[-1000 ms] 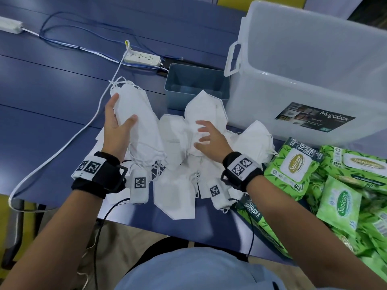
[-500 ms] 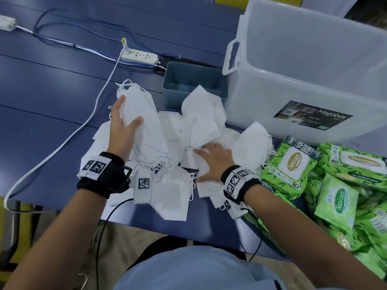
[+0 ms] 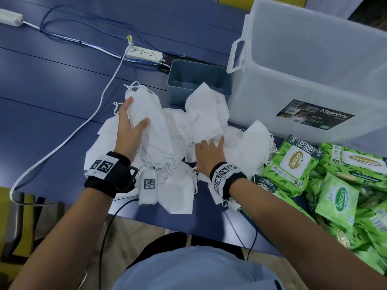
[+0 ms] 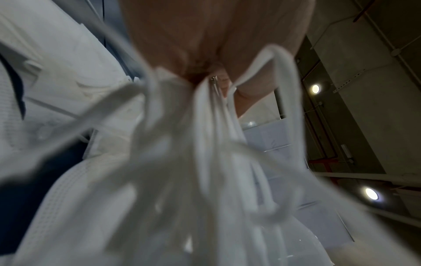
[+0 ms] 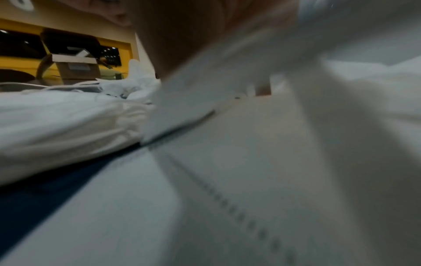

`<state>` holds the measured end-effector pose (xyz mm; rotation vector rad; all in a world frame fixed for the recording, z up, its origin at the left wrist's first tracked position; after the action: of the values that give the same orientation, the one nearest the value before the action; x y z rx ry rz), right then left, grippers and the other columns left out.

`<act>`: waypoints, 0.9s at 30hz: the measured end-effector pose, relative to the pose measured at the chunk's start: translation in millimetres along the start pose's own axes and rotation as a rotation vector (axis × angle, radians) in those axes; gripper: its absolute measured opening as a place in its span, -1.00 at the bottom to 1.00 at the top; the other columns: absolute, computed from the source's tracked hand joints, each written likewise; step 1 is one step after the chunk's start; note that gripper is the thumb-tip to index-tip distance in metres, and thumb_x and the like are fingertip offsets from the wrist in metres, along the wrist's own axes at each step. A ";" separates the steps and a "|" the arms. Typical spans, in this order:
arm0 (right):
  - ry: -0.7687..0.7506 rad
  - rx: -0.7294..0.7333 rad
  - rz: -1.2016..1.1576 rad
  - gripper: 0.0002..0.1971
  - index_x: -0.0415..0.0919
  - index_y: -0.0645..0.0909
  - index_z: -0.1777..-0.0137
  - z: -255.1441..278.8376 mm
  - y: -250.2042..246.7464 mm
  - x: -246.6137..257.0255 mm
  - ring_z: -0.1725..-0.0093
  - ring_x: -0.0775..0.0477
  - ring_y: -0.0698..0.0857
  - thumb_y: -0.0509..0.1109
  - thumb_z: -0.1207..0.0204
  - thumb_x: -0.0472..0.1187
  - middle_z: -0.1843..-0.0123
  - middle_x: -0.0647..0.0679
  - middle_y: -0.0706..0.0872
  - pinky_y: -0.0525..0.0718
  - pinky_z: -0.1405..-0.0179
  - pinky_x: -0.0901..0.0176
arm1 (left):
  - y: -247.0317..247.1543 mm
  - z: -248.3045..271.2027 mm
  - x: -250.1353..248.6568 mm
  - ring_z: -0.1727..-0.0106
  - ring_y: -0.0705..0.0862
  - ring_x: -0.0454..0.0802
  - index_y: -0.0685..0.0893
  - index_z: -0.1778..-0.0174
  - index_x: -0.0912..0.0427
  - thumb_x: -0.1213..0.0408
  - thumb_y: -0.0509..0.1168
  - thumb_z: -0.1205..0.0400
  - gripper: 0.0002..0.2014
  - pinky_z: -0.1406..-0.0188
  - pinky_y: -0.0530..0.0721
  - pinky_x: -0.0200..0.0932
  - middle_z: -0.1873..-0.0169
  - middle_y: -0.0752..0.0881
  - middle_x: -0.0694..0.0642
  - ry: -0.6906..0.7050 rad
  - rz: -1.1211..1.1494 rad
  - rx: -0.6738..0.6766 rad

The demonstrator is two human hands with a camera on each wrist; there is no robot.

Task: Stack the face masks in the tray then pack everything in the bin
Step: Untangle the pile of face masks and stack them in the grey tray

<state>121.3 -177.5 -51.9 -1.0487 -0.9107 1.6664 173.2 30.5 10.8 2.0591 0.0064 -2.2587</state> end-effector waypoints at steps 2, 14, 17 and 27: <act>0.015 -0.010 0.019 -0.55 -0.26 0.34 -0.40 -5.0 0.7 -0.4 -0.27 -0.27 0.57 0.33 -0.56 -0.18 -0.31 -0.17 0.51 0.25 -0.45 -0.41 | -1.4 1.8 -0.3 -0.54 0.38 0.02 0.33 -0.45 -0.20 0.37 0.28 -0.58 -0.43 -0.54 0.38 0.11 -0.55 0.33 -0.01 -0.004 0.005 -0.005; 0.223 -0.335 -1.240 -0.72 -0.29 0.55 -0.32 13.4 -39.2 -99.4 0.01 -0.07 0.59 0.28 -0.64 -0.28 -0.04 -0.27 0.68 0.58 -0.21 0.07 | -19.9 4.4 -5.4 -0.50 0.44 0.00 0.39 -0.37 -0.34 0.27 0.32 -0.50 -0.43 -0.50 0.43 0.10 -0.51 0.42 -0.03 -0.015 0.043 -0.030; 0.233 -0.440 -1.479 -0.84 -0.29 0.57 -0.17 26.1 -52.9 -124.5 0.03 -0.07 0.62 0.28 -0.63 -0.37 -0.06 -0.36 0.72 0.60 -0.11 0.05 | -17.2 3.8 -7.4 -0.50 0.45 0.02 0.39 -0.36 -0.33 0.26 0.33 -0.50 -0.43 -0.50 0.43 0.11 -0.51 0.43 -0.01 -0.009 0.044 -0.019; 0.422 -0.525 -2.110 -0.85 -0.19 0.61 0.06 50.5 -43.0 -168.4 0.35 0.13 0.76 0.22 -0.68 -0.33 0.35 0.08 0.79 0.67 0.37 0.31 | -6.6 3.4 -15.7 -0.51 0.42 0.00 0.39 -0.32 -0.37 0.29 0.31 -0.54 -0.46 -0.51 0.42 0.11 -0.52 0.39 -0.02 0.028 0.007 -0.010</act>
<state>121.5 -330.8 44.5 -0.1948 -1.2941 -0.5359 170.7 37.8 26.4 2.0820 0.0130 -2.2216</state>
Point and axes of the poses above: each hand's wrist, its own z-axis away from the middle knuckle, its own y-axis out of the palm, x = y × z, the point moved 8 cm from there along -z, towards the middle knuckle
